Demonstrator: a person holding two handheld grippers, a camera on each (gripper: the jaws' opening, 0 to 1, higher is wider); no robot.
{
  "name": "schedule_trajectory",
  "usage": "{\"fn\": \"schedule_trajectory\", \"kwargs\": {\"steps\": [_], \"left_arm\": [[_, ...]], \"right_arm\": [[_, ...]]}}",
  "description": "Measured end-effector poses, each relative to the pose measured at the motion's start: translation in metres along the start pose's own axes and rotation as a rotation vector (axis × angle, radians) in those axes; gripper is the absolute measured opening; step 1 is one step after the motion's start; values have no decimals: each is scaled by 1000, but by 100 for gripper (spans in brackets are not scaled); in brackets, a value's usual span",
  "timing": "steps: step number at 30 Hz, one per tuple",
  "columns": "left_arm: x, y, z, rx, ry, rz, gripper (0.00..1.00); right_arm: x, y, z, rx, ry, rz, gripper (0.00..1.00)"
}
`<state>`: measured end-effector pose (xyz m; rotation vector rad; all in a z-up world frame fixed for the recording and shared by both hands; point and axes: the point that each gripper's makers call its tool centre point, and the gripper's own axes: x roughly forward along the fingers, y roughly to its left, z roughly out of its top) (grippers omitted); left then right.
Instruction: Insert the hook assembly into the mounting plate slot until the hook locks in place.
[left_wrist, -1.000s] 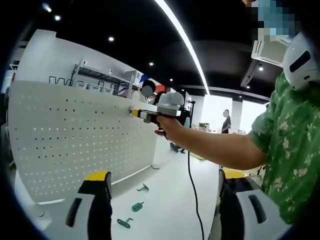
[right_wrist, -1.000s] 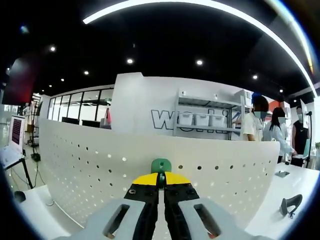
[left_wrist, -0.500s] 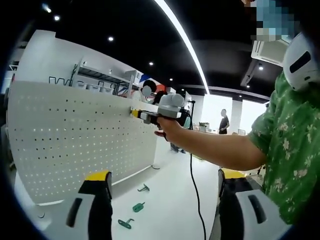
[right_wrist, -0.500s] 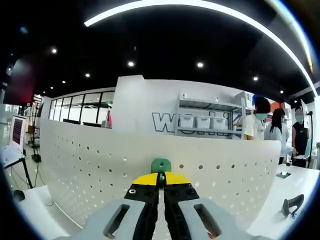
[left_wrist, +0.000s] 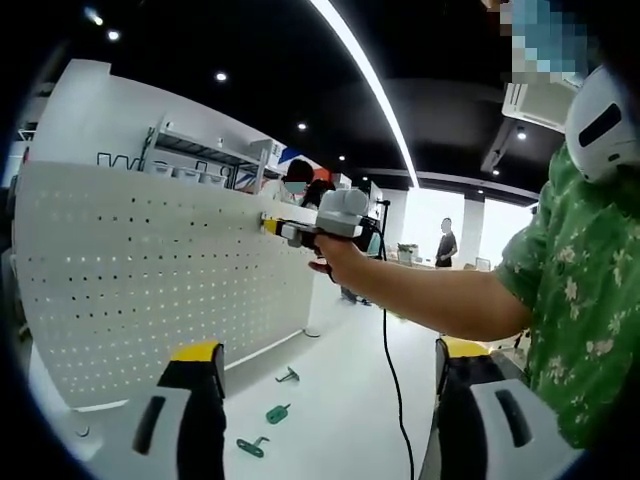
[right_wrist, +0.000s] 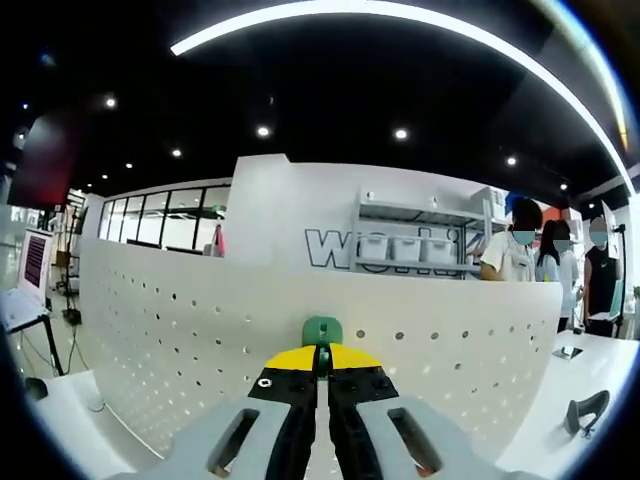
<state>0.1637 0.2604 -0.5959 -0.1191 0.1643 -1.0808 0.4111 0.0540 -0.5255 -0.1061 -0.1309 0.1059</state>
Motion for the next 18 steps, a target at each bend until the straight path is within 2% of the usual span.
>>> {"fn": "schedule_trajectory", "kwargs": {"steps": [18], "left_arm": [[-1, 2, 0, -1, 4, 2, 88]], "right_arm": [[3, 3, -1, 0, -1, 5, 1]]}}
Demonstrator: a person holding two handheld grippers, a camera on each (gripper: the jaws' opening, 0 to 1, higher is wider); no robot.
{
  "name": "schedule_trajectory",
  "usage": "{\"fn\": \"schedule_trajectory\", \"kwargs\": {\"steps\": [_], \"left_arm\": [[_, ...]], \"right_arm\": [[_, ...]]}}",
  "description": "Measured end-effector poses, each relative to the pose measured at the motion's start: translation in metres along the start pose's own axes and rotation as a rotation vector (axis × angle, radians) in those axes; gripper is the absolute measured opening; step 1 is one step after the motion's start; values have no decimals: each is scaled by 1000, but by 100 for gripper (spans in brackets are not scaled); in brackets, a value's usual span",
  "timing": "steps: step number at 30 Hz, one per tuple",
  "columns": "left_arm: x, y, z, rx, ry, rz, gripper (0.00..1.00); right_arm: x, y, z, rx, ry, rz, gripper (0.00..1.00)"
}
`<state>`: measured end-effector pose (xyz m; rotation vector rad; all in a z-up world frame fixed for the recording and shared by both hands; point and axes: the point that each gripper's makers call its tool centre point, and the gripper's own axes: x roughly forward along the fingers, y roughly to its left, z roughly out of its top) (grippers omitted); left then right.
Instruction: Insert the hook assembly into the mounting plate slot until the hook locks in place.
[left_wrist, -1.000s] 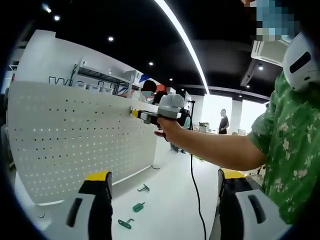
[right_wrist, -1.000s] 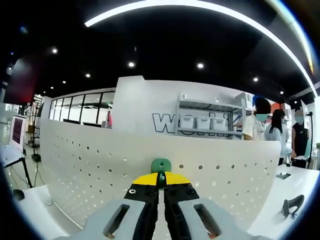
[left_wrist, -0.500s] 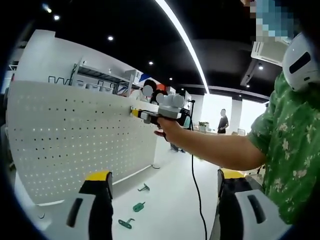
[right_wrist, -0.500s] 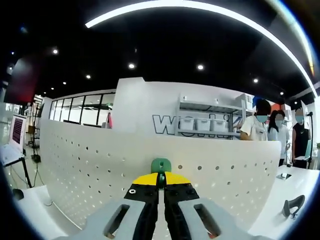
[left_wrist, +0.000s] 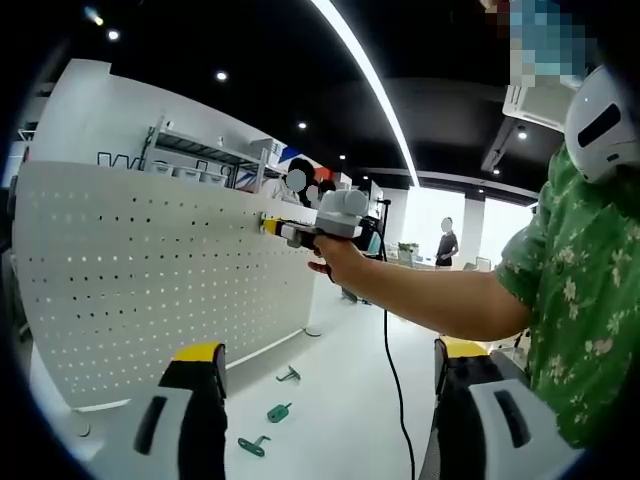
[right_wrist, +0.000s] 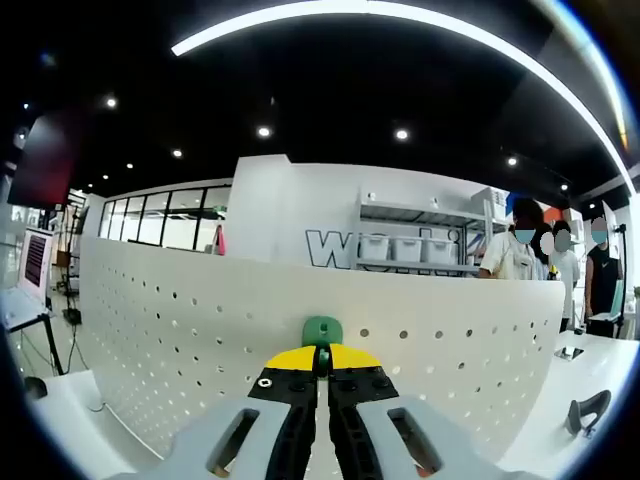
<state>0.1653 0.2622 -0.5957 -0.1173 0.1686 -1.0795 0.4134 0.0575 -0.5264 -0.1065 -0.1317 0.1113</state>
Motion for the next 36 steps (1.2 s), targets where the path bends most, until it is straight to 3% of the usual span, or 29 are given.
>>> {"fn": "schedule_trajectory", "kwargs": {"steps": [36], "left_arm": [[2, 0, 1, -2, -3, -6, 86]], "right_arm": [[1, 0, -1, -16, -2, 0, 2]]}}
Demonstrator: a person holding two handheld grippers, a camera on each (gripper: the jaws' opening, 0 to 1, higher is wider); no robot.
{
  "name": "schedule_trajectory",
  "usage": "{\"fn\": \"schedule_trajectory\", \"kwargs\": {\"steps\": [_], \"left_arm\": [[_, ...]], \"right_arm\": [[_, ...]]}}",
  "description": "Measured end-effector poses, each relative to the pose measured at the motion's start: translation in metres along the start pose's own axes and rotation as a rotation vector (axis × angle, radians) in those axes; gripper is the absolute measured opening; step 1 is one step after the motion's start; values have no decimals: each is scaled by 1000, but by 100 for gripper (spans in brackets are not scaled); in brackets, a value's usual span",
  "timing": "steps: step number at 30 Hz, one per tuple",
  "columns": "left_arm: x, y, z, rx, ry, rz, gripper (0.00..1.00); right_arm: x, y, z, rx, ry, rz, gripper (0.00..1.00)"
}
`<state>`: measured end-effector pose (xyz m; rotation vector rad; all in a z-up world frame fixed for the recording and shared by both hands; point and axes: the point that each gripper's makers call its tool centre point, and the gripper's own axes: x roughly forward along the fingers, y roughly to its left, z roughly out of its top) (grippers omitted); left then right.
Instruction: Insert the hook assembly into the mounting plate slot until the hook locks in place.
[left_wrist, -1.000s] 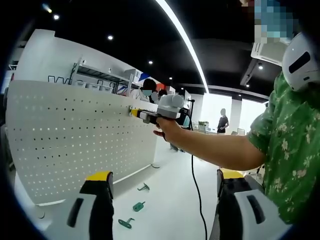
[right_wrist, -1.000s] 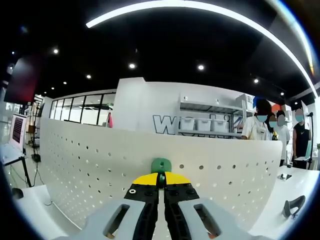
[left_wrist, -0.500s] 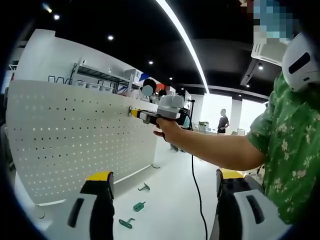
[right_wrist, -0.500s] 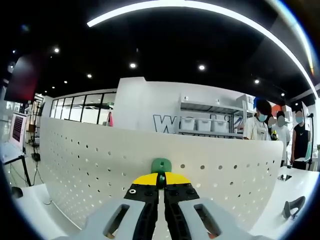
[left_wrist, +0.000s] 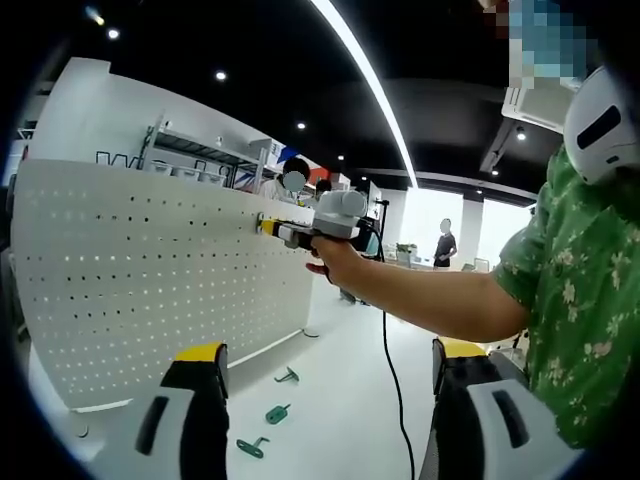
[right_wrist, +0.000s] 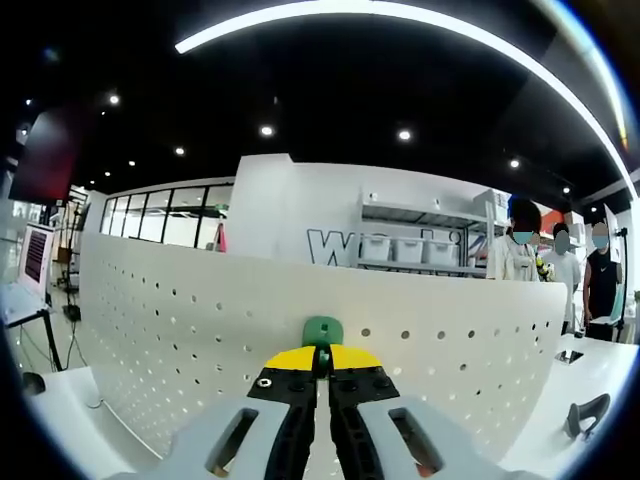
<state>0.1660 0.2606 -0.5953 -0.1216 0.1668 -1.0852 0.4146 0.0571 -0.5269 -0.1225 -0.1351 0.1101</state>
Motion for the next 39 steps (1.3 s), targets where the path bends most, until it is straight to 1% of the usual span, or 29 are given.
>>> {"fn": "schedule_trajectory", "kwargs": {"steps": [2, 8, 12, 19, 24, 26, 32, 39], "left_arm": [[0, 0, 0, -1, 1, 0, 86], [0, 1, 0, 0, -1, 2, 86], [-1, 2, 0, -1, -3, 4, 86], [-1, 2, -1, -5, -2, 2, 86], [0, 2, -1, -4, -2, 0, 85], [0, 2, -1, -5, -2, -2, 85], [0, 2, -1, -5, -3, -1, 85], [0, 1, -1, -4, -2, 0, 85]], "right_arm": [[0, 0, 0, 12, -1, 2, 3], [-1, 1, 0, 14, -2, 4, 5], [0, 1, -2, 3, 5, 4, 2], [0, 1, -1, 7, 7, -4, 1], [1, 2, -1, -14, 18, -9, 1], [1, 1, -1, -9, 21, -9, 1], [1, 3, -2, -4, 21, 0, 5], [-4, 5, -7, 2, 24, 3, 8]]}}
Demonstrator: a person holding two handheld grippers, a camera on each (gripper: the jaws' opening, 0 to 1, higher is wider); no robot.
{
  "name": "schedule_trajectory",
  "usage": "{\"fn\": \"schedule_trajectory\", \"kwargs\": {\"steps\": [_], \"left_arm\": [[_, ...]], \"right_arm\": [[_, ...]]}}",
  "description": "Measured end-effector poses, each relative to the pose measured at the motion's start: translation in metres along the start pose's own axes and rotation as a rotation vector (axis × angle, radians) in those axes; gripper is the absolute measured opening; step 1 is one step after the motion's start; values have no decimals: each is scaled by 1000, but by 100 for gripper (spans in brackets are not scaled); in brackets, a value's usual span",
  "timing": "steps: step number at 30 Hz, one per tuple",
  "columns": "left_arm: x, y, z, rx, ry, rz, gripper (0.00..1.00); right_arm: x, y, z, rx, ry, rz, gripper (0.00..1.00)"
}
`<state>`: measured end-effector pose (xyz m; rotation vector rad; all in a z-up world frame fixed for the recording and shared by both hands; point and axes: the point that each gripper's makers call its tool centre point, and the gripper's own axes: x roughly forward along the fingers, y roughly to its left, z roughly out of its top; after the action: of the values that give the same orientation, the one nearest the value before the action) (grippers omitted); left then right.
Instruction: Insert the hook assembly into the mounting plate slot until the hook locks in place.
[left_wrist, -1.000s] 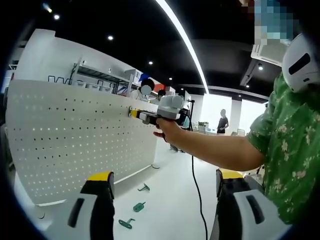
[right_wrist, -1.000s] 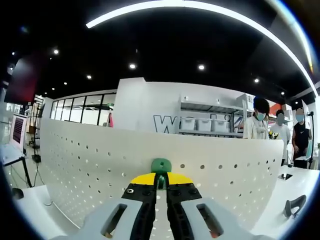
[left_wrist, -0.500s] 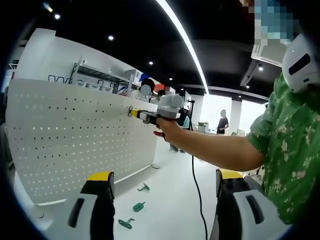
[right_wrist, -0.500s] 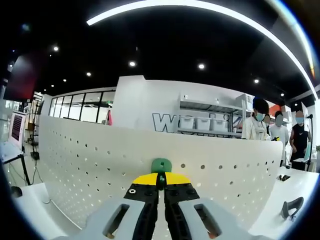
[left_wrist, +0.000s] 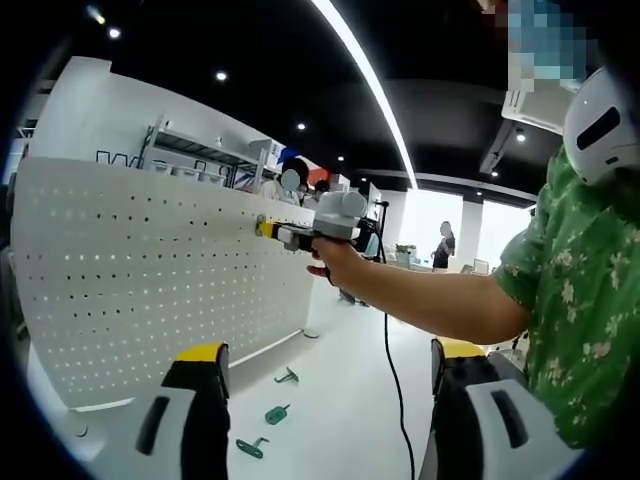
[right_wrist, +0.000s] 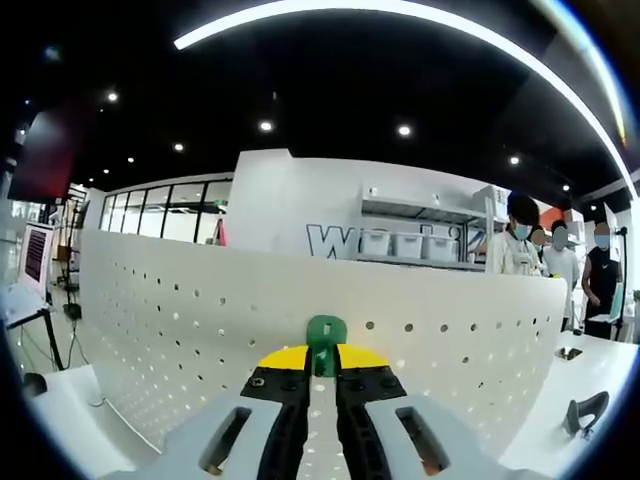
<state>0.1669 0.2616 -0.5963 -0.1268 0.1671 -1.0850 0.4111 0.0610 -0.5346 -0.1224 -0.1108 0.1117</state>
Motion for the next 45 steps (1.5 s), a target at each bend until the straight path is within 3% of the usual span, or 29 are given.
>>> {"fn": "schedule_trajectory", "kwargs": {"steps": [15, 25, 40, 45], "left_arm": [[-1, -2, 0, 4, -1, -1, 85], [0, -3, 0, 6, 1, -3, 86], [1, -4, 2, 11, 2, -4, 86], [1, -5, 2, 13, 4, -6, 86]], "right_arm": [[-3, -5, -3, 1, 3, -9, 18], [-10, -5, -10, 13, 7, -3, 37], [-23, 6, -13, 79, -16, 64, 74], [-30, 8, -16, 87, -3, 82, 76]]}}
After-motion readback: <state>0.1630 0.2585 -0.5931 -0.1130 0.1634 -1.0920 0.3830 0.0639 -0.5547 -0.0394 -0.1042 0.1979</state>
